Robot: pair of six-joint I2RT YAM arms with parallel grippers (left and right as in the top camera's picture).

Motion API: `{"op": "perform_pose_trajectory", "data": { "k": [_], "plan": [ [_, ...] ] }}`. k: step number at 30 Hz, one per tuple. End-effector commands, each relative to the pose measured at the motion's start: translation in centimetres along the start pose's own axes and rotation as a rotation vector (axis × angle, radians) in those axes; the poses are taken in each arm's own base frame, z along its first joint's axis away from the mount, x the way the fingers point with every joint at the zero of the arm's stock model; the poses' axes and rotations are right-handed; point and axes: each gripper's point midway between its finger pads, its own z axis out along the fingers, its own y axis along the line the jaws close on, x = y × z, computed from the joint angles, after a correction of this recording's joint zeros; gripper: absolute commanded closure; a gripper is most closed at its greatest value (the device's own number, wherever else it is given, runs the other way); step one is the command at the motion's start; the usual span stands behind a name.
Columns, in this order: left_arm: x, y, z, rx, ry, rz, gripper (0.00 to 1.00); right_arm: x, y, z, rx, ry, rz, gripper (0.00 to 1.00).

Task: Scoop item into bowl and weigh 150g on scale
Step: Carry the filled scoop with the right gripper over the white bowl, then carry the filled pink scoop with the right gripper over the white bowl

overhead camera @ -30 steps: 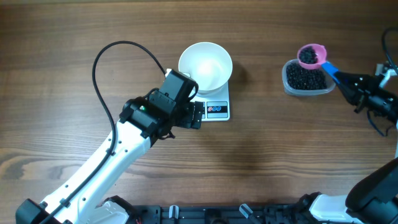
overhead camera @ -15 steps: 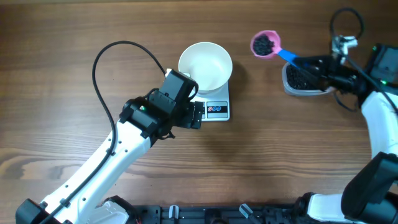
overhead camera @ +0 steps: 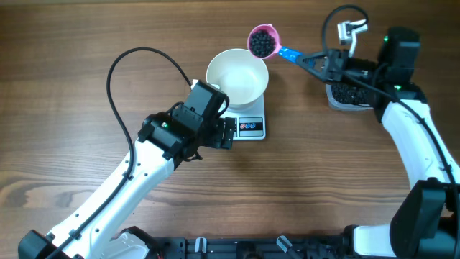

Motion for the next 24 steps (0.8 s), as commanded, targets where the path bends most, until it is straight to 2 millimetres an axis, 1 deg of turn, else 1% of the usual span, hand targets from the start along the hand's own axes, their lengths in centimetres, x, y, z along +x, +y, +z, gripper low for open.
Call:
{"op": "perform_pose_trajectory", "data": {
  "k": [1, 5, 7, 9, 11, 16, 19, 22, 24],
  "plan": [
    [0.2, 0.2, 0.4, -0.004, 0.014, 0.01, 0.0, -0.1, -1.0, 1.4, 0.075, -0.019, -0.12, 0.96],
    [0.2, 0.2, 0.4, -0.004, 0.014, 0.01, 0.0, 0.5, -2.0, 2.2, 0.157, -0.009, -0.211, 0.95],
    [0.2, 0.2, 0.4, -0.004, 0.014, 0.01, 0.0, 0.8, -2.7, 2.3, 0.214, -0.006, -0.231, 0.95],
    [0.2, 0.2, 0.4, -0.004, 0.014, 0.01, 0.0, 0.9, -2.9, 2.2, 0.255, -0.007, -0.258, 0.96],
    [0.2, 0.2, 0.4, -0.004, 0.014, 0.01, 0.0, 0.7, -2.4, 2.1, 0.269, -0.016, -0.293, 0.95],
    [0.2, 0.2, 0.4, -0.004, 0.014, 0.01, 0.0, 0.3, -0.7, 1.8, 0.291, -0.032, -0.45, 0.96],
    [0.2, 0.2, 0.4, -0.004, 0.014, 0.01, 0.0, 0.6, 0.1, 2.2, 0.29, -0.021, -0.52, 0.96],
    [0.2, 0.2, 0.4, -0.004, 0.014, 0.01, 0.0, 1.1, -0.4, 2.8, 0.339, -0.001, -0.564, 0.96],
    [0.2, 0.2, 0.4, -0.004, 0.014, 0.01, 0.0, 1.8, -0.8, 3.3, 0.369, 0.031, -0.607, 0.96]
  ]
}}
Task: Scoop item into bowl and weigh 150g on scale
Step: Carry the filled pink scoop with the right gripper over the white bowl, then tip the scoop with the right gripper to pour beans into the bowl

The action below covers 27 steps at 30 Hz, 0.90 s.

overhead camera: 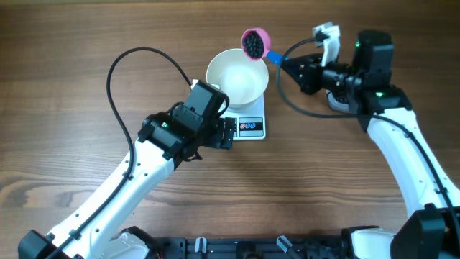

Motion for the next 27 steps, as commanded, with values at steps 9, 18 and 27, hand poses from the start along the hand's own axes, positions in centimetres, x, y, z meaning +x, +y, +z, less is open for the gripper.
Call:
{"op": "perform_pose_trajectory", "data": {
  "k": [9, 18, 27],
  "plan": [
    [0.2, 0.2, 0.4, -0.004, 0.014, 0.01, 0.0, 1.5, 0.1, 1.6, 0.169, 0.076, -0.272, 0.96],
    [0.2, 0.2, 0.4, -0.004, 0.014, 0.01, 0.0, 1.8, 0.2, 2.3, 0.224, 0.102, -0.387, 0.96],
    [0.2, 0.2, 0.4, -0.004, 0.014, 0.01, 0.0, 1.1, 1.1, 2.4, 0.303, 0.102, -0.534, 0.96]
  ]
}}
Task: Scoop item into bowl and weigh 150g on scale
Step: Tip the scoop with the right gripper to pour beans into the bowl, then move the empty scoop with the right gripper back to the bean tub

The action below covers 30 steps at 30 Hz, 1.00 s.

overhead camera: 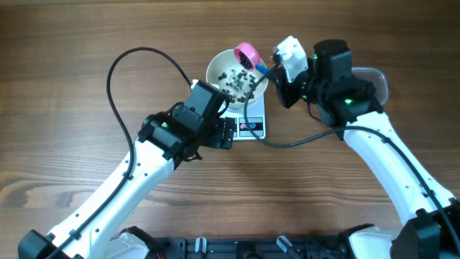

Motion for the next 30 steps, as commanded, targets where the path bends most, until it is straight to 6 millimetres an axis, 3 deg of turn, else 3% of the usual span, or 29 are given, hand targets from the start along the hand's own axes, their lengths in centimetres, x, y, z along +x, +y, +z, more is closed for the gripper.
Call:
{"op": "perform_pose_trajectory", "data": {
  "k": [1, 11, 19, 23, 30],
  "plan": [
    [0.2, 0.2, 0.4, -0.004, 0.014, 0.01, 0.0, -2.1, -0.5, -1.6, 0.089, -0.046, -0.092, 0.96],
    [0.2, 0.2, 0.4, -0.004, 0.014, 0.01, 0.0, -4.4, 0.4, -4.1, 0.107, -0.117, -0.193, 0.96],
    [0.2, 0.2, 0.4, -0.004, 0.014, 0.01, 0.0, -2.2, 0.3, -3.3, 0.112, -0.027, -0.189, 0.96],
    [0.2, 0.2, 0.4, -0.004, 0.014, 0.01, 0.0, -2.4, 0.2, -3.3, 0.114, -0.034, -0.195, 0.96],
    [0.2, 0.2, 0.4, -0.004, 0.014, 0.01, 0.0, -7.1, -0.4, -5.5, 0.168, -0.223, -0.114, 0.96]
  ]
}}
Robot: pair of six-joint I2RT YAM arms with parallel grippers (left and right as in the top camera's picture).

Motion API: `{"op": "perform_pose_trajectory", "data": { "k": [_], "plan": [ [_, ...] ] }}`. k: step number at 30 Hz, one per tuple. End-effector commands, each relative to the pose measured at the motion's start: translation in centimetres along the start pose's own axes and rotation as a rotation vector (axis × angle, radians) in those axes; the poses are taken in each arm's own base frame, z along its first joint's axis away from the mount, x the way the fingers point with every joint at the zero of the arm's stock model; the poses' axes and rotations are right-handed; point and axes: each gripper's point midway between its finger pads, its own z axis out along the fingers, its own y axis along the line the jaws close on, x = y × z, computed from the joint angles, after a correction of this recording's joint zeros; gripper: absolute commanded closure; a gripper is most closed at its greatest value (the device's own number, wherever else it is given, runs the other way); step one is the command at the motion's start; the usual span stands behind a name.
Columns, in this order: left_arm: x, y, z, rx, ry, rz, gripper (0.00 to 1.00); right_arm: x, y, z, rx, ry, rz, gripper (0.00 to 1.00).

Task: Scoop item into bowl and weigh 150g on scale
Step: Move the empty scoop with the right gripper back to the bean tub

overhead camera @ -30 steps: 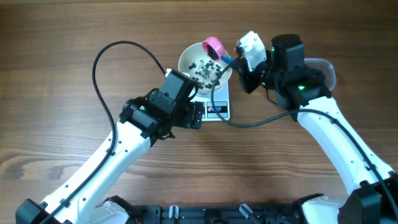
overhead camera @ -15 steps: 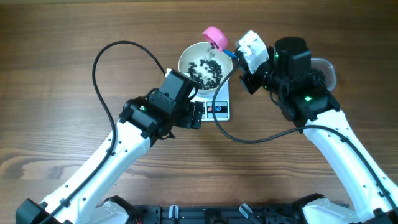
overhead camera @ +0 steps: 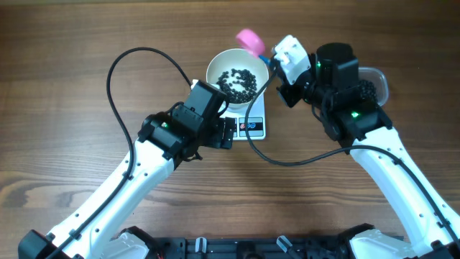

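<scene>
A white bowl stands on a small scale and holds a heap of dark beads. The pink scoop with a blue handle hangs tipped just beyond the bowl's far right rim. My right gripper is shut on that handle, mostly hidden under the wrist. My left gripper rests at the scale's left side by the bowl's near rim; its fingers are hard to make out.
A clear tray of dark beads sits at the right, partly hidden behind my right arm. A black cable loops over the table left of the bowl.
The scoop has moved from over the bowl's far rim to just outside it. The beads now lie heaped in the bowl. My right arm shifted slightly right.
My right gripper held the bead-filled scoop to the right of the bowl, near the tray. Then the scoop was at the bowl's far rim, still full. Then it was tipped over the bowl with beads inside, and now it is beyond the rim. The left arm stayed still.
</scene>
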Motion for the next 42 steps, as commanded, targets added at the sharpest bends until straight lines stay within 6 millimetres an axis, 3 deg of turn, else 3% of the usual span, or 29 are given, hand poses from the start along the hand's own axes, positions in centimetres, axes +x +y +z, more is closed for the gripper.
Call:
{"op": "perform_pose_trajectory", "data": {
  "k": [1, 5, 10, 16, 21, 25, 28, 35, 38, 42],
  "plan": [
    [0.2, 0.2, 0.4, -0.004, 0.014, 0.01, 0.0, -3.3, -1.5, -2.0, 0.074, -0.108, 0.064, 0.96],
    [0.2, 0.2, 0.4, -0.004, 0.014, 0.01, 0.0, -3.1, -5.8, -3.8, 0.305, -0.089, 0.088, 0.96],
    [0.2, 0.2, 0.4, -0.004, 0.014, 0.01, 0.0, -0.4, -10.5, -6.6, 0.523, 0.005, 0.139, 0.96],
    [0.2, 0.2, 0.4, -0.004, 0.014, 0.01, 0.0, 5.9, -15.5, -10.9, 0.637, 0.129, 0.376, 0.96],
    [0.2, 0.2, 0.4, -0.004, 0.014, 0.01, 0.0, 10.7, -17.1, -13.6, 0.544, 0.18, 0.534, 0.96],
    [0.2, 0.2, 0.4, -0.004, 0.014, 0.01, 0.0, 15.0, -18.1, -16.2, 0.568, 0.257, 0.662, 0.95],
    [0.2, 0.2, 0.4, -0.004, 0.014, 0.01, 0.0, 17.5, -17.2, -17.0, 0.532, 0.371, 0.623, 0.96],
    [0.2, 0.2, 0.4, -0.004, 0.014, 0.01, 0.0, 18.7, -16.3, -16.3, 0.472, 0.437, 0.573, 0.96],
    [0.2, 0.2, 0.4, -0.004, 0.014, 0.01, 0.0, 18.7, -14.9, -14.1, 0.349, 0.414, 0.604, 0.96],
    [0.2, 0.2, 0.4, -0.004, 0.014, 0.01, 0.0, 19.6, -14.4, -12.7, 0.33, 0.47, 0.587, 0.96]
  ]
}}
